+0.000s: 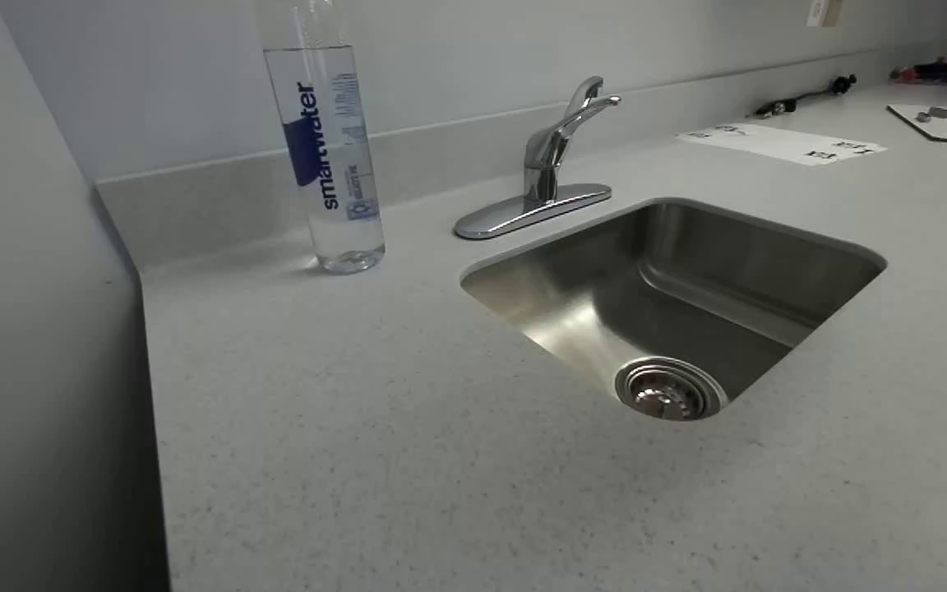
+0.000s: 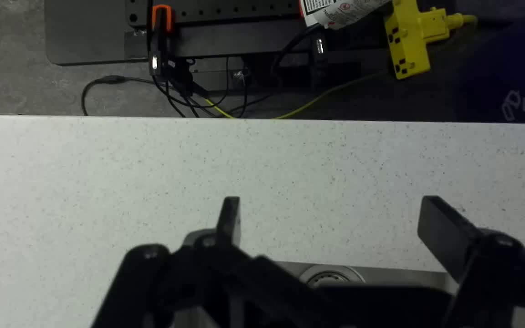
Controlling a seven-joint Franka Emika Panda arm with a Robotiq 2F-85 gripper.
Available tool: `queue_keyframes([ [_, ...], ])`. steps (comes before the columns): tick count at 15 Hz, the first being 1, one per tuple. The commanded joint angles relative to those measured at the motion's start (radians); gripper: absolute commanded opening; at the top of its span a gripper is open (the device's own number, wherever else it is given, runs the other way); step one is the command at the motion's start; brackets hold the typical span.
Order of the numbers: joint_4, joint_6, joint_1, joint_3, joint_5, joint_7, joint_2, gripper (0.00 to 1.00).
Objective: Move the tap nozzle from right to left
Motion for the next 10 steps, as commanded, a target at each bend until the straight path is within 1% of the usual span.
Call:
queue_keyframes([
  [1,0.001,-0.001,0.015,-0.014,-0.003,0.003,0.001,1.0],
  [10,0.001,-0.001,0.015,-0.014,-0.003,0.003,0.002,1.0],
])
